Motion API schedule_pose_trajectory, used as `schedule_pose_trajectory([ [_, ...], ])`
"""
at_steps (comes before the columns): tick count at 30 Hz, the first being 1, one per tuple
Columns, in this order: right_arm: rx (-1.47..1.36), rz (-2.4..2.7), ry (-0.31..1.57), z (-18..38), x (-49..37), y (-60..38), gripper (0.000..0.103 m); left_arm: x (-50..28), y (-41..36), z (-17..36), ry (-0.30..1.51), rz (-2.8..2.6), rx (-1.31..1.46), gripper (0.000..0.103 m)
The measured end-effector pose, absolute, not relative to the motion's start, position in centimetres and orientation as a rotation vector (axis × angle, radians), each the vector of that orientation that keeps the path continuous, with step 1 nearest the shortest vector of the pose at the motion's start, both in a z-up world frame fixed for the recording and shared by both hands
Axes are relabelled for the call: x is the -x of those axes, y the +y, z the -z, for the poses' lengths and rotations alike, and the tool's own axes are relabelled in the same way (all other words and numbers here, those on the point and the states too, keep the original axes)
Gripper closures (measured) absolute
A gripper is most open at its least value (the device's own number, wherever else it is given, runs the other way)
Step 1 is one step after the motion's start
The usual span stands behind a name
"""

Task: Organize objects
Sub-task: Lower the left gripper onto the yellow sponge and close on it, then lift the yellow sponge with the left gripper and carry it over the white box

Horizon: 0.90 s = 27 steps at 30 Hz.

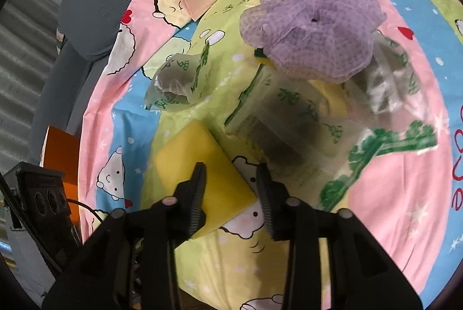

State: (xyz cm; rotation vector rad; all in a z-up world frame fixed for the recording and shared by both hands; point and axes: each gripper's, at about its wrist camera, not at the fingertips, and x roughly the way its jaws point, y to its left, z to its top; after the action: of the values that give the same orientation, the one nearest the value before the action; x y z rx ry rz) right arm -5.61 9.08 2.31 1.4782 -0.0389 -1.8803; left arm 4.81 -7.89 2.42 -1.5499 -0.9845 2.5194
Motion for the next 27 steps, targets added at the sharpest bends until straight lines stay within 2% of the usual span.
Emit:
schedule_pose_trajectory([
  [7,-1.525,1.797,-0.066,-0.8,5.8,8.0,0.060,-4.5,-7.8,-2.3,-0.963,-2.522,1.543,0.051],
  [12,-1.516,1.767,-0.097,-0.8,5.6,8.3,0.063,-4.4,-7.1,-2.7,-0.922,-2.531,1.518,0.051],
  [27,-1.338,1.864,-0.179,-5.0,4.4,12.0,0.063,-5.1,-3.7,-6.9,-0.721,-2.657,1.272,0.052],
])
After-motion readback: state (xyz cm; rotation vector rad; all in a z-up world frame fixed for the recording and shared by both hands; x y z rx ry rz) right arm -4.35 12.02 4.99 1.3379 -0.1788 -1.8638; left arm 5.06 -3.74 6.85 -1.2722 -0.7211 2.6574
